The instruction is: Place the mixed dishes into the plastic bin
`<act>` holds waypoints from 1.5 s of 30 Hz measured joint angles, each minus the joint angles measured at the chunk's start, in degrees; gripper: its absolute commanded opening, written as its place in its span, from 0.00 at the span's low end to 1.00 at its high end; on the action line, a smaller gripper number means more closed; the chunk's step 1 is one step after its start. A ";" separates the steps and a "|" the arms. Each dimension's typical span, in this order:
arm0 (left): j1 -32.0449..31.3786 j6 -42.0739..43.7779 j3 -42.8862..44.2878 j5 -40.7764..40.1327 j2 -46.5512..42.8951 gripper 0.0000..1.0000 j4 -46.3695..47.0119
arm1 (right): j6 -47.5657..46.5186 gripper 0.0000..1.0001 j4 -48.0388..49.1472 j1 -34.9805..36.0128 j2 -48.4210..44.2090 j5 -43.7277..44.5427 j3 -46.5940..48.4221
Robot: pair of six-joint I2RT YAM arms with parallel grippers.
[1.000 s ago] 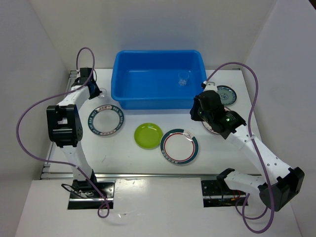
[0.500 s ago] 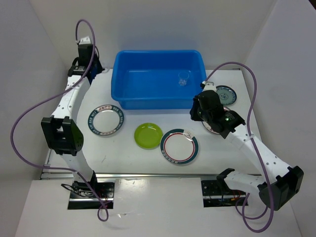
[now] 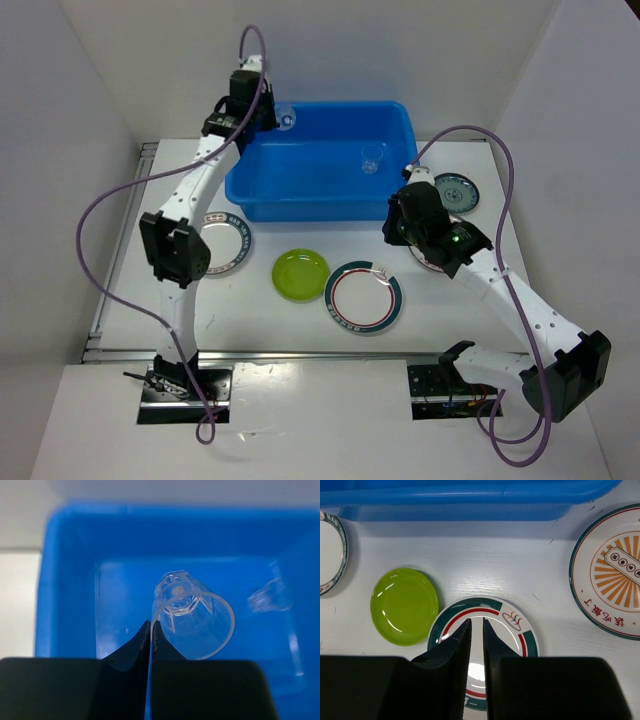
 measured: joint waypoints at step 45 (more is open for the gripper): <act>5.14 2.73 5.77 -8.20 21.79 0.78 -4.48 | 2.58 0.24 0.20 0.02 -1.57 -3.74 -3.52</act>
